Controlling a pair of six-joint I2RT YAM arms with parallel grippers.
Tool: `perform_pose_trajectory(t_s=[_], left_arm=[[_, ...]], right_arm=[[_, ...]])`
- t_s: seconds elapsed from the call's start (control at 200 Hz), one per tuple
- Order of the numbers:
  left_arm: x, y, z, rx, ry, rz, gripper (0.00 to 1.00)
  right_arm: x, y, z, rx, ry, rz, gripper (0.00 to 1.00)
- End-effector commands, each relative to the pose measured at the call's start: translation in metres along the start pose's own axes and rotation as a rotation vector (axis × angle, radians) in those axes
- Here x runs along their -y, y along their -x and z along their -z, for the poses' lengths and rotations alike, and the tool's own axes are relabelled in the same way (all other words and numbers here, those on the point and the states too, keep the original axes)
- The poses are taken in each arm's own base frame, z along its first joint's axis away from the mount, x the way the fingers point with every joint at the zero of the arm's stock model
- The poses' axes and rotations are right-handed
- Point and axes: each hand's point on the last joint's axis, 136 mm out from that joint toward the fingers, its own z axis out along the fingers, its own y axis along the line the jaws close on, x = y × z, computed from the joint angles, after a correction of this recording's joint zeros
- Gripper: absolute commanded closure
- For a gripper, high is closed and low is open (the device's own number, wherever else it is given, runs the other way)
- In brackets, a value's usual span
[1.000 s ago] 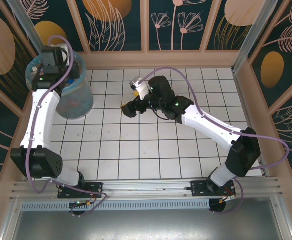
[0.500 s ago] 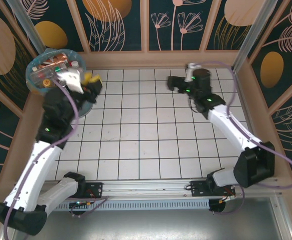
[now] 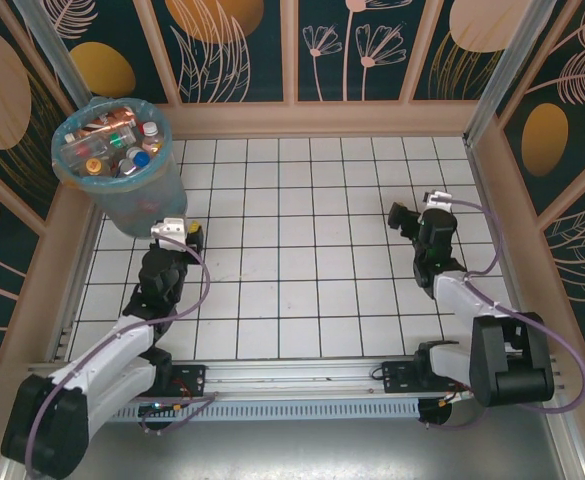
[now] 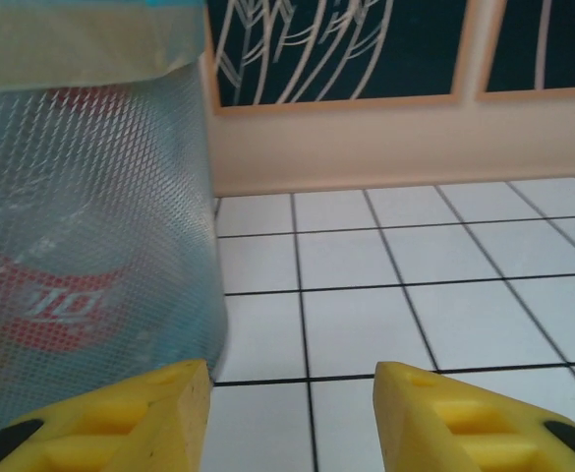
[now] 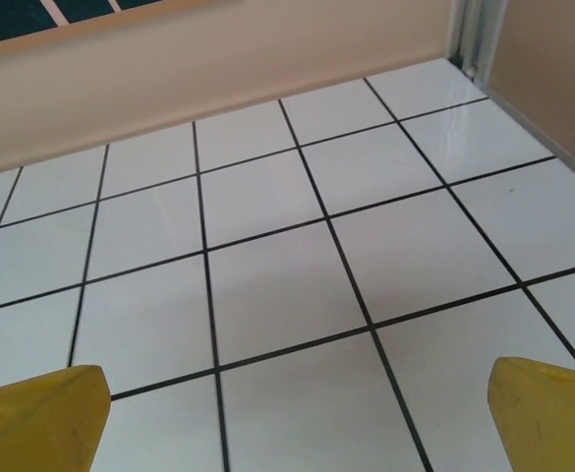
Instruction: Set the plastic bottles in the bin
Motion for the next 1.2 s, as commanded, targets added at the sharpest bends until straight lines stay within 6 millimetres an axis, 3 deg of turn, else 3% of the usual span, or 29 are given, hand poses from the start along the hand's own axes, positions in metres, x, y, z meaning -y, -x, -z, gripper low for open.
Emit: perform_pose_trajectory(t_s=[0.0, 0.16, 0.24, 0.46, 0.596, 0.661, 0.761, 1.051, 1.191], left_arm=[[-0.018, 0.006, 0.004, 0.102, 0.105, -0.009, 0.49], [-0.02, -0.02, -0.002, 0.065, 0.084, -0.09, 0.4], [-0.027, -0.03, -0.009, 0.043, 0.08, -0.063, 0.36], [-0.029, -0.028, -0.032, 0.035, 0.053, -0.076, 0.33], [-0.03, -0.024, -0.035, 0.059, 0.043, -0.078, 0.31], [-0.029, -0.023, -0.036, 0.071, 0.02, -0.068, 0.31], [-0.03, -0.024, -0.039, 0.09, 0.006, -0.053, 0.29], [-0.05, -0.028, -0.058, 0.037, 0.075, 0.008, 0.27], [-0.062, -0.037, -0.055, 0.053, 0.09, 0.06, 0.26]], right_arm=[[0.008, 0.017, 0.003, 0.167, -0.021, 0.027, 0.01], [0.018, -0.005, 0.005, 0.204, -0.013, 0.04, 0.01], [0.012, 0.001, 0.006, 0.238, 0.043, 0.056, 0.01], [0.007, -0.007, 0.015, 0.343, 0.162, 0.076, 0.01], [0.031, -0.006, 0.021, 0.36, 0.098, -0.013, 0.01], [0.04, -0.008, 0.018, 0.341, 0.072, -0.052, 0.01], [0.039, -0.007, 0.017, 0.34, 0.077, -0.047, 0.01], [0.043, -0.009, 0.008, 0.314, 0.001, -0.038, 0.01], [0.044, -0.009, 0.002, 0.303, -0.039, -0.028, 0.01]])
